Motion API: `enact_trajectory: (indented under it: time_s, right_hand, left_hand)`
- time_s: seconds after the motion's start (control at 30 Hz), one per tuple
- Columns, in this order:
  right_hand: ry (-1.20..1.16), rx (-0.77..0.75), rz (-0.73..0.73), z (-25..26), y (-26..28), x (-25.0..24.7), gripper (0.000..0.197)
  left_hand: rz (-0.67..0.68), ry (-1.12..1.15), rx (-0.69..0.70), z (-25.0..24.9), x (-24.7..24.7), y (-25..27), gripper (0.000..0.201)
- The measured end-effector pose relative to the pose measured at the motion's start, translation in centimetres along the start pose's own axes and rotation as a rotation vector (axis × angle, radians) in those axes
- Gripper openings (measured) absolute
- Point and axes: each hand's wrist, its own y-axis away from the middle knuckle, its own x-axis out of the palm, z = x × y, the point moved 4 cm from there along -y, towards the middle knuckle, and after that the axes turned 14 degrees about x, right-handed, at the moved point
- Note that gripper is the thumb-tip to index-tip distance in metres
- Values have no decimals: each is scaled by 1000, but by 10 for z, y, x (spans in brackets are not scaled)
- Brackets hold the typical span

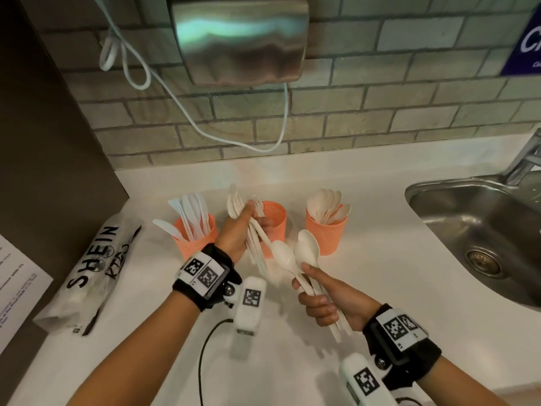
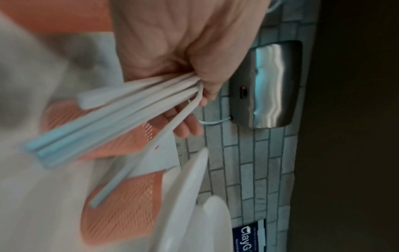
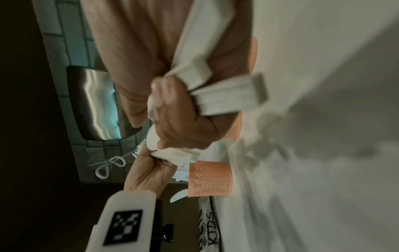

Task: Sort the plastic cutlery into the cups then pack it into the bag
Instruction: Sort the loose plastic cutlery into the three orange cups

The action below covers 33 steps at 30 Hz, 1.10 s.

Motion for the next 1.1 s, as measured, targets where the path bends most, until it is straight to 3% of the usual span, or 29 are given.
enact_trajectory:
  time_s: [0.2, 0.33, 0.6, 0.77, 0.83, 0.97, 1.1]
  right_hand:
    - [70, -50, -149, 5, 10, -9, 62]
    - [42, -74, -172, 7, 16, -17, 66]
    - [91, -79, -247, 11, 33, -31, 54]
    - [121, -66, -282, 8, 37, -37, 58]
    - [116, -69, -279, 9, 37, -38, 57]
    - [102, -86, -275, 11, 36, -36, 56]
    - [64, -122, -266, 15, 33, -35, 54]
  left_hand:
    - [-230, 4, 315, -42, 9, -43, 25]
    - [-220, -118, 454, -52, 19, -65, 24]
    - [-146, -312, 365, -9, 33, -76, 20]
    - [-39, -414, 291, 17, 34, -73, 11]
    - [-31, -541, 266, 24, 30, -70, 27]
    - [-36, -706, 360, 22, 31, -63, 62]
    - [-29, -824, 526, 13, 32, -54, 52]
